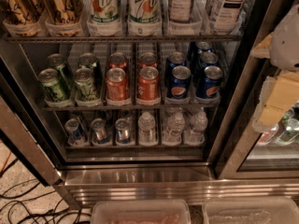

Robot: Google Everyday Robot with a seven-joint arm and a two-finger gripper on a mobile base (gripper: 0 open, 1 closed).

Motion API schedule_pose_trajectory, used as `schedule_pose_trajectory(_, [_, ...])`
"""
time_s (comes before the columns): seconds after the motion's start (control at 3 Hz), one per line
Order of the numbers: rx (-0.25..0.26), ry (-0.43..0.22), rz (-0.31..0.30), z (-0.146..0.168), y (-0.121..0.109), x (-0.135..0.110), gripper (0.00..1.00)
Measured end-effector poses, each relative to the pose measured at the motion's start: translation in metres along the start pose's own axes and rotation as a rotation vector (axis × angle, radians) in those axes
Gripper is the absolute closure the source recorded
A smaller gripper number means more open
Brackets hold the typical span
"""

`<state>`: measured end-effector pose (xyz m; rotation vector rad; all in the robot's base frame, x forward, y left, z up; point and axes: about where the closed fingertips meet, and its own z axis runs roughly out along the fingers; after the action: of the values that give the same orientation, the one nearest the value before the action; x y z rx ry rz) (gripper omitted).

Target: Pick redbull can from bottom shelf of fridge

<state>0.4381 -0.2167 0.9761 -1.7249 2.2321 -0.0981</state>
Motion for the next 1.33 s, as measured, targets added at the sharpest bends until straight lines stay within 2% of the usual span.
schedule_pose_trajectory(0.33, [0.000,0.000,0.000,0.000,0.000,0.000,0.00])
schedule_pose_trajectory(0.67, [-0.003,-0.034,0.005,0.009,0.009,-0.010,0.00])
schedule_pose_trajectory(1.0, [-0.025,-0.111,0.005,0.031,0.035,-0.042,0.00])
schedule_pose_trajectory(1.33, [-0.089,-0.231,0.012,0.072,0.068,-0.090,0.00])
